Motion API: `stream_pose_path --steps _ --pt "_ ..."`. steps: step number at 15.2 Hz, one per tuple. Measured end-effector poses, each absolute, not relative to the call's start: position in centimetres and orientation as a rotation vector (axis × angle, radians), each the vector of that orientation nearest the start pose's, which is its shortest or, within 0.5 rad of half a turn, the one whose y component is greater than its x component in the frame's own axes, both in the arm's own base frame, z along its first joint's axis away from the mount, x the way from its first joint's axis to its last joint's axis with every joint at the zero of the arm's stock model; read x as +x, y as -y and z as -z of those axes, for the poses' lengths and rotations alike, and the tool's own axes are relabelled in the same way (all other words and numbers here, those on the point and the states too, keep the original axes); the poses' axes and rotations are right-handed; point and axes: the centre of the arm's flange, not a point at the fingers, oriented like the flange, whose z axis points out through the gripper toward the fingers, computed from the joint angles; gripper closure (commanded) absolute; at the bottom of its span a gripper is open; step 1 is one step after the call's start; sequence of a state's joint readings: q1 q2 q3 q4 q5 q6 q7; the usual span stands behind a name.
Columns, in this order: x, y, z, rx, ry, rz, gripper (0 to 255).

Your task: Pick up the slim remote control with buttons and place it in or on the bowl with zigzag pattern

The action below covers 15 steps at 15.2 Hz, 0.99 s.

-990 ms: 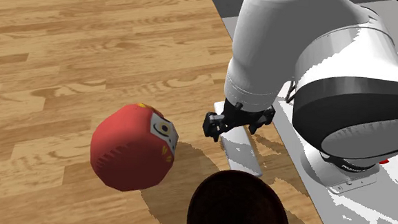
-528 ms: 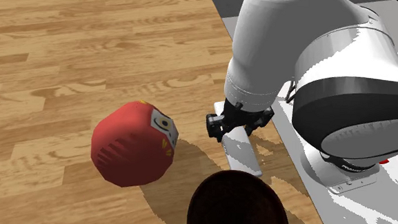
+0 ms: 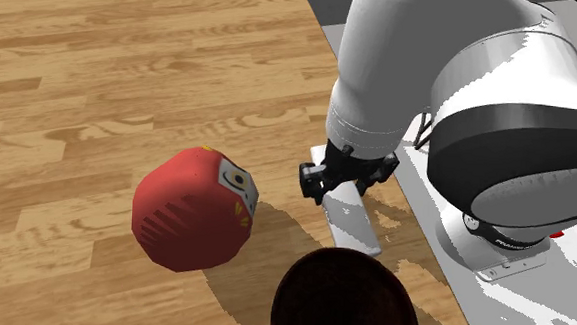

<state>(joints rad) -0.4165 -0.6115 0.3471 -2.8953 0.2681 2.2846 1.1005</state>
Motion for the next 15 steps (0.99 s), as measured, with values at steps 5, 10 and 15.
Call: stream_pose_path --steps 5,10,15 --pt "31.7 3.5 -35.9 -2.394 -2.035 -0.017 255" --pt "31.8 3.5 -38.5 -2.394 -2.035 -0.017 255" --pt "31.8 3.4 -41.1 -2.395 -2.035 -0.017 255"
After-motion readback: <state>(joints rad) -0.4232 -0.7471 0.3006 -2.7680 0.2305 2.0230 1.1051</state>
